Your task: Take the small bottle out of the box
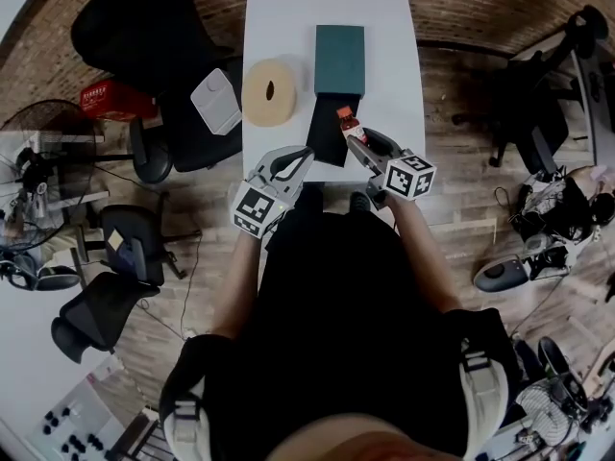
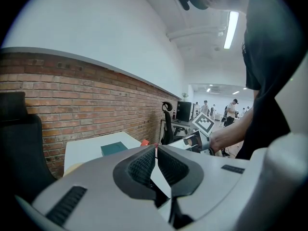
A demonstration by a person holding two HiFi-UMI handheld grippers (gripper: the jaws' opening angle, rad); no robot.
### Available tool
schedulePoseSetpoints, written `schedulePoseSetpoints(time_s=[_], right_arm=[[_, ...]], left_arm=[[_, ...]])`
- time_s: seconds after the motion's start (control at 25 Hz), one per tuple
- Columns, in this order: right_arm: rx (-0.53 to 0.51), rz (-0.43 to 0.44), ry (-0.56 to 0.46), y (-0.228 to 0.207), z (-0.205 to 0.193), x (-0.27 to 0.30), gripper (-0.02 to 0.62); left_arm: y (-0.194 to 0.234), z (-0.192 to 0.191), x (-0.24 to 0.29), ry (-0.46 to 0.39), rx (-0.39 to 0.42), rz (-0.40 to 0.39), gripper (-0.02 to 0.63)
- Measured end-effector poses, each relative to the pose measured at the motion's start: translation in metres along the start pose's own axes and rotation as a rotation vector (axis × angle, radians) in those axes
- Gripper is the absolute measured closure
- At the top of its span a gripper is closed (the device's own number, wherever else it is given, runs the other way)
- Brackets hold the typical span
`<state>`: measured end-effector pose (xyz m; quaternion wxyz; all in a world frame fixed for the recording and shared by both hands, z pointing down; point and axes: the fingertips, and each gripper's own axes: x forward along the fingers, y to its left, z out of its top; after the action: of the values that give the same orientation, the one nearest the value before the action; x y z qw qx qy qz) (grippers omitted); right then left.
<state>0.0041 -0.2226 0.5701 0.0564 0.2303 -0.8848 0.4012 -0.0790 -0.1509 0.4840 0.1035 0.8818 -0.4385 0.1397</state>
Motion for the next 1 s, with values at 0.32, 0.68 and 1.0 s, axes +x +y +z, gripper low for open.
schedulePoseSetpoints(time_s=[0.32, 0.68, 1.0], right_arm=[[0.054, 0.091, -0.023, 0.010, -0.001, -0.021, 0.396], [0.074, 0.143, -0.020, 0.009, 0.000, -0.041, 0.396], [0.082, 0.176, -0.002, 0.010, -0.006, -0.060, 0.396]], left_arm=[[-0.018, 0.003, 0.000, -0.002, 0.004, 0.028, 0.575], [-0.037, 0.002, 0.003, -0.001, -0.007, 0.065, 0.575], [-0.060, 0.000, 0.003, -0.001, -0.016, 0.088, 0.575]])
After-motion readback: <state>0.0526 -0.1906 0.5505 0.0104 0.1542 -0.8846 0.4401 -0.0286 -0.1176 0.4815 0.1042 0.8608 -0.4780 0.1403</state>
